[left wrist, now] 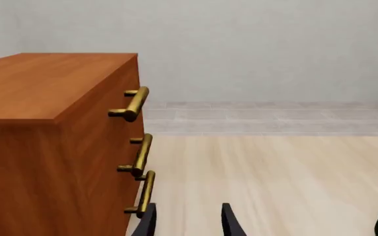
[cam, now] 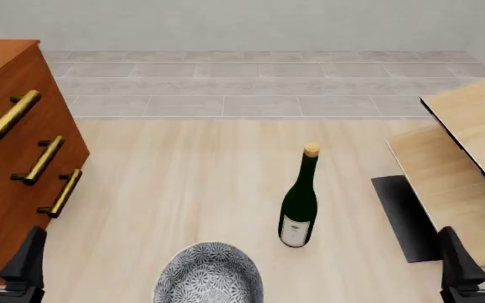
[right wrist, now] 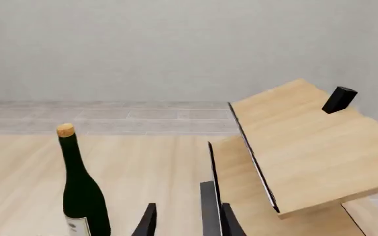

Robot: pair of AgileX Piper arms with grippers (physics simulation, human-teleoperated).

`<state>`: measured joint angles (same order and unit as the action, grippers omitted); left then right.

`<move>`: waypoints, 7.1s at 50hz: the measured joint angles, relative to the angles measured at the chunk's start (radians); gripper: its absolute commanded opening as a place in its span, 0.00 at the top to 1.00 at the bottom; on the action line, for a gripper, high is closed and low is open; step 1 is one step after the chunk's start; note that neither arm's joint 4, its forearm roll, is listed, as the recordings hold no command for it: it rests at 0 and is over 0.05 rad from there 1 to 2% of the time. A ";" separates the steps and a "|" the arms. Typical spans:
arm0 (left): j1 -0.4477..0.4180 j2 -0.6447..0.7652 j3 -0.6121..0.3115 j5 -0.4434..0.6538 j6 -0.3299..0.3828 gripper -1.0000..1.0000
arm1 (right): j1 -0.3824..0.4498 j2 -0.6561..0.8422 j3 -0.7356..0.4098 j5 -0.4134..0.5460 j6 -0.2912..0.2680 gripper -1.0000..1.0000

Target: Put the wine bottle on the wine rack.

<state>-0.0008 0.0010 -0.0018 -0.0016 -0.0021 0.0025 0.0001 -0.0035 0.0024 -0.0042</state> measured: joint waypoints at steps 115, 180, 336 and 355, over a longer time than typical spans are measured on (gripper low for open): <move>-0.038 0.001 -0.021 -0.035 0.022 0.00 | 0.517 0.721 -0.312 -0.378 -0.131 0.00; -0.020 0.070 -0.009 -0.121 0.028 0.00 | 0.541 1.186 -0.408 -0.687 -0.128 0.00; -0.025 -0.001 0.001 -0.078 -0.020 0.00 | 0.192 0.724 -0.847 0.078 0.328 1.00; -0.034 -0.001 0.002 -0.080 -0.026 0.00 | 0.002 0.686 -0.919 0.197 0.452 1.00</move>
<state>-0.0345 0.0001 -0.0003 -0.0814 -0.0279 0.0042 0.6861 -0.9225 0.1997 0.4475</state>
